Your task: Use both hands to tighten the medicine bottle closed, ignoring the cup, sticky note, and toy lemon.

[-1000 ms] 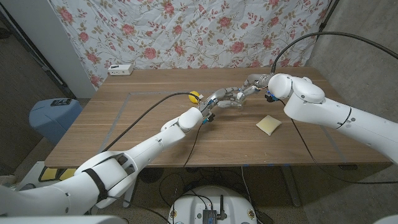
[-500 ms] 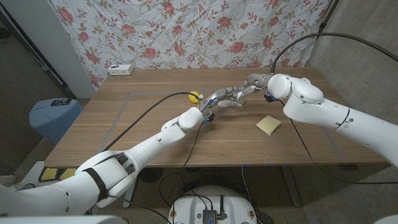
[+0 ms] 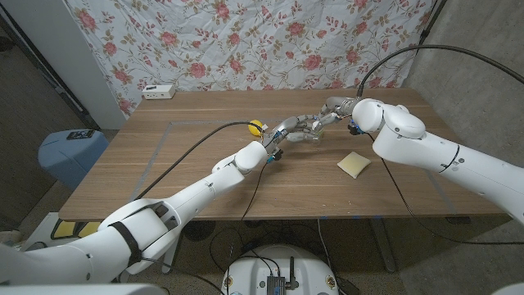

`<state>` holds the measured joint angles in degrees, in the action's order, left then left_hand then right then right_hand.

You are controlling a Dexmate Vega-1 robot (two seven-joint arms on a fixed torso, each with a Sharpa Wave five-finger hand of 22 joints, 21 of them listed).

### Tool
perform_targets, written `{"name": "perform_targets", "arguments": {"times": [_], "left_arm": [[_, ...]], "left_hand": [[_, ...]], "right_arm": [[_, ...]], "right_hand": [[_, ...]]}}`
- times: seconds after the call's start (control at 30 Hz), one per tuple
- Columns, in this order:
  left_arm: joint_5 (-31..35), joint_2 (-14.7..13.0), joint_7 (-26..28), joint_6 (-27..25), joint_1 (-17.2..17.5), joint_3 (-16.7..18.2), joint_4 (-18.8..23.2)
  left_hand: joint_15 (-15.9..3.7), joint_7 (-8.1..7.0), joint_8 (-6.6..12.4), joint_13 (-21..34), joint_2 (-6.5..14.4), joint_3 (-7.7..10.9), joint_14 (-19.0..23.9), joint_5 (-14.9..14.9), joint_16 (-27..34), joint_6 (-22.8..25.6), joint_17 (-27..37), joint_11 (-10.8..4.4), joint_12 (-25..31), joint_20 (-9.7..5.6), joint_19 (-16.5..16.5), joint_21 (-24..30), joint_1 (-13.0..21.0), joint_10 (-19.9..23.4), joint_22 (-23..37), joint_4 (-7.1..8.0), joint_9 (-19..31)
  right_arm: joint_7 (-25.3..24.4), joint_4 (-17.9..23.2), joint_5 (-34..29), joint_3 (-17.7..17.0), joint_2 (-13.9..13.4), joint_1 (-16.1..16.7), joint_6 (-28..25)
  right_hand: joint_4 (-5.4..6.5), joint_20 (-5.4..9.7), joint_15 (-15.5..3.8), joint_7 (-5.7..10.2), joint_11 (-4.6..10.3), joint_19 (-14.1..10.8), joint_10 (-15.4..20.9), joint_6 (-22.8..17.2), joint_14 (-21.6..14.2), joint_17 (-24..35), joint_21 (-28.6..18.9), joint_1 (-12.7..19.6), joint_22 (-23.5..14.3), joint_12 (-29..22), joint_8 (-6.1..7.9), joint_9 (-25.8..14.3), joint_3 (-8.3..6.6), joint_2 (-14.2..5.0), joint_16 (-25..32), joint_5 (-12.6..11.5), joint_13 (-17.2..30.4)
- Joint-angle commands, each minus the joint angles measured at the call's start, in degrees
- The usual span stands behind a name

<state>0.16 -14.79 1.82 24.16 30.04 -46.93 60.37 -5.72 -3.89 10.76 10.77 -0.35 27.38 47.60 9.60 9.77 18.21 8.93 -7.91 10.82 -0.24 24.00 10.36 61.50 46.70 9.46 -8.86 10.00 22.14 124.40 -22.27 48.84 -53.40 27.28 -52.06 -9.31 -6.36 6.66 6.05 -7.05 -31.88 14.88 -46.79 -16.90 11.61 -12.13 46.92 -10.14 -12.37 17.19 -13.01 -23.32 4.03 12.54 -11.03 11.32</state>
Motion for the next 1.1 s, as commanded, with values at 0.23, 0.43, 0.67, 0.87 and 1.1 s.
{"name": "perform_targets", "arguments": {"times": [0.23, 0.43, 0.67, 0.87, 1.1], "left_arm": [[-0.1, 0.2, 0.0, 0.0, -0.1, 0.0, -0.4], [-0.1, 0.1, 0.1, -0.1, 0.1, 0.0, -0.2], [-0.1, 0.0, 0.2, -0.2, 0.3, 0.1, 0.1], [-0.2, 0.1, 0.1, 0.1, 0.1, 0.1, -0.3], [-0.2, 0.2, 0.0, 0.4, 0.0, 0.1, -0.6]], "left_hand": [[-4.4, -0.22, -0.07, 0.1, 0.6, 0.27, -0.2, 0.4, 0.2, 0.1, 0.2, -0.66, 0.3, 0.08, -0.2, 0.3, 0.0, 1.2, 0.1, 0.13, 0.2], [-4.29, -0.31, -0.06, 0.1, 0.6, 0.29, -0.3, 0.4, 0.2, 0.1, 0.2, -0.62, 0.3, 0.07, -0.2, 0.3, 0.0, 1.3, 0.1, 0.12, 0.2], [-4.25, -0.23, -0.04, 0.1, 0.7, 0.33, -0.2, 0.4, 0.2, 0.1, 0.2, -0.72, 0.3, 0.08, -0.2, 0.3, -0.1, 1.2, 0.1, 0.15, 0.2], [-4.2, -0.23, -0.04, 0.1, 0.7, 0.33, -0.2, 0.4, 0.2, 0.2, 0.2, -0.73, 0.3, 0.1, -0.3, 0.3, -0.1, 1.2, 0.1, 0.16, 0.2], [-4.14, -0.25, -0.03, 0.1, 0.7, 0.35, -0.2, 0.4, 0.2, 0.2, 0.2, -0.62, 0.3, 0.09, -0.2, 0.3, -0.2, 1.2, 0.1, 0.16, 0.2]], "right_arm": [[-3.3, -0.6, 0.4, -0.6, 0.9, 1.4, -1.0], [-4.1, -1.0, 0.6, -0.2, 1.5, 1.4, -1.6], [-5.1, -1.2, 0.6, 0.2, 1.9, 1.3, -2.3], [-5.6, -1.3, -0.1, 1.2, 2.1, 0.8, -3.4], [-6.2, -1.3, -1.6, 2.7, 2.3, 0.3, -5.0]], "right_hand": [[0.68, 0.42, -0.61, -0.39, 0.2, -1.4, 2.1, -2.8, -1.8, 0.1, -0.4, -0.1, 0.0, -0.7, 0.86, 0.0, -0.01, -0.31, 0.9, 0.2, 0.2], [1.14, 0.75, -1.45, -0.8, 0.69, -2.2, 3.5, -4.5, -2.9, 0.2, -0.6, -1.0, 0.0, -0.9, 1.27, 0.2, 0.37, -0.4, 1.2, 0.2, 0.1], [1.43, 0.95, -1.63, -1.26, 0.66, -2.9, 4.7, -5.2, -3.6, 0.3, -0.7, -1.7, -0.1, -1.1, 1.3, 0.3, 0.75, -0.35, 1.4, 0.3, 0.1], [1.81, 1.13, -1.79, -1.78, 0.45, -3.5, 5.8, -6.7, -4.3, 0.3, -0.8, -2.8, -0.1, -1.2, 1.65, 0.4, 1.23, -0.23, 1.6, 0.3, 0.1], [1.95, 1.38, -2.02, -2.13, 0.88, -4.5, 7.5, -8.6, -5.4, 0.3, -1.0, -3.5, -0.1, -1.5, 2.11, 0.6, 1.57, -0.24, 1.8, 0.4, 0.0]]}}
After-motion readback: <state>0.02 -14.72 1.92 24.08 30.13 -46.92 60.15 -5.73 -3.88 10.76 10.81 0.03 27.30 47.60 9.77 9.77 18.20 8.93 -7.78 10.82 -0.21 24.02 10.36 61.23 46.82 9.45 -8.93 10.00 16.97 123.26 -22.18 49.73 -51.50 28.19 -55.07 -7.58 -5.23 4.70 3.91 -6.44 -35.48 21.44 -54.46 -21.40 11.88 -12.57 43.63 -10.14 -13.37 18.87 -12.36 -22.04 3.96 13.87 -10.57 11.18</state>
